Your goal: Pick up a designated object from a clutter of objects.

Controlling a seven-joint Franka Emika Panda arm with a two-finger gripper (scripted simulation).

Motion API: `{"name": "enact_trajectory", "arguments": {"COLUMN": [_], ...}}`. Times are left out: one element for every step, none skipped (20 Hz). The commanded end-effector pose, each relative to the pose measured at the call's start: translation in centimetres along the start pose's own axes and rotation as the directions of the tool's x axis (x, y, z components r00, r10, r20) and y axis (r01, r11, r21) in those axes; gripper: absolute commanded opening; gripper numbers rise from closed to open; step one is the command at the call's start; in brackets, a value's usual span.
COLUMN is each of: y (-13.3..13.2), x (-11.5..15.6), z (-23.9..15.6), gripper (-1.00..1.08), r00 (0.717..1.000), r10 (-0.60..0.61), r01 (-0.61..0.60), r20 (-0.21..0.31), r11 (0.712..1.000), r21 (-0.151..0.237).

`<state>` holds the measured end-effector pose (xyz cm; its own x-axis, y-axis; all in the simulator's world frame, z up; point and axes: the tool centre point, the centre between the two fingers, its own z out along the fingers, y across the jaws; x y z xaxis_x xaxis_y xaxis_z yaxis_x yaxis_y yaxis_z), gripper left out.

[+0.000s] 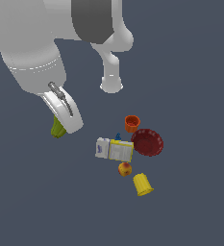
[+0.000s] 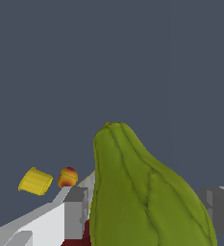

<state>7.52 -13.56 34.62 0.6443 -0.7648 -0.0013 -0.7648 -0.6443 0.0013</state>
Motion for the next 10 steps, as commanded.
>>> {"name": "enact_trajectory", "arguments": {"y": [-0.26,-0.34,-0.4,-0.46,-0.51,-0.55,-0.58,-0.6,-0.61,-0.61], "x": [0.51,0.65,0.78,0.89,0.98,1.06,1.12,1.16,1.18,1.19], "z": [-0.76,-0.95,-1.12,-1.26,-1.38,-1.47,-1.54,-1.6,-1.63,-1.64], "gripper": [-1.0,-1.0,-1.0,-1.0,-1.0,-1.0,-1.0,-1.0,-1.0,-1.0], "r00": [1.0,1.0,1.0,1.0,1.0,1.0,1.0,1.0,1.0,1.0], "r10": [0.0,0.0,0.0,0.0,0.0,0.0,0.0,0.0,0.0,0.0], "r01": [0.0,0.0,0.0,0.0,0.0,0.0,0.0,0.0,0.0,0.0], "r20": [-0.001,-0.001,-0.001,-0.001,-0.001,-0.001,-0.001,-0.001,-0.001,-0.001], "r11": [1.0,1.0,1.0,1.0,1.0,1.0,1.0,1.0,1.0,1.0], "r21": [0.001,0.001,0.001,0.001,0.001,0.001,0.001,0.001,0.001,0.001]}}
